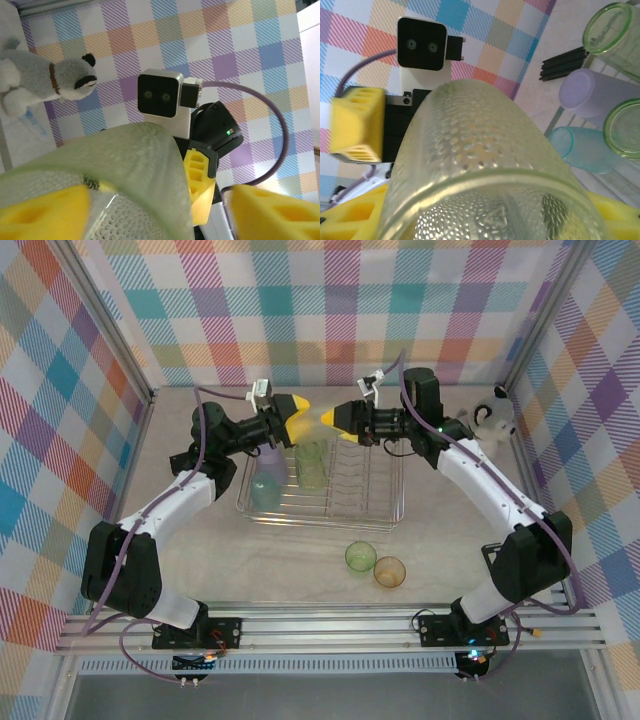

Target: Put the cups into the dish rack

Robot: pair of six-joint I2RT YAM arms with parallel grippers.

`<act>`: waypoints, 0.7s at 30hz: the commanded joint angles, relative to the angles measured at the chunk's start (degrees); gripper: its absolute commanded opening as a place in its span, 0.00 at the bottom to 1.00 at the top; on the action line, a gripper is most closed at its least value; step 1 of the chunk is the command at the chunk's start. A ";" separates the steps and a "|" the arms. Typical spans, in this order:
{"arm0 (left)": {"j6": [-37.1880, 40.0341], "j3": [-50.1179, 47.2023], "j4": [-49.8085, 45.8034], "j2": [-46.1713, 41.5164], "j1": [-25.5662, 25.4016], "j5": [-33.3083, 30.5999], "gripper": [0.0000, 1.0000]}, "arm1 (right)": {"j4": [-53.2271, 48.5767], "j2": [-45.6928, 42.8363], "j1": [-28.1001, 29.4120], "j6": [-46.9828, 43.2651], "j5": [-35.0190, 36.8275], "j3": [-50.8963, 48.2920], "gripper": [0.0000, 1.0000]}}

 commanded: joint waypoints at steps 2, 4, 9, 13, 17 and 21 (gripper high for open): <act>6.92 -0.77 -9.30 -2.80 1.97 1.56 1.00 | -10.02 -3.03 0.27 -9.11 4.38 4.29 0.43; 13.01 -0.11 -18.73 -5.08 3.91 1.73 1.00 | -15.05 -3.20 0.27 -12.36 7.05 5.73 0.41; 46.53 11.07 -69.32 -10.27 9.35 -11.39 1.00 | -29.59 -1.78 1.98 -20.18 17.64 10.85 0.35; 61.43 18.63 -92.14 -11.00 9.66 -40.13 1.00 | -38.80 2.19 5.90 -24.69 23.33 15.91 0.35; 65.33 17.43 -96.03 -13.14 9.93 -50.47 1.00 | -42.84 5.78 11.14 -26.05 28.41 19.26 0.34; 64.81 12.71 -93.63 -17.26 10.01 -52.69 1.00 | -45.95 9.20 15.92 -26.38 33.02 21.69 0.34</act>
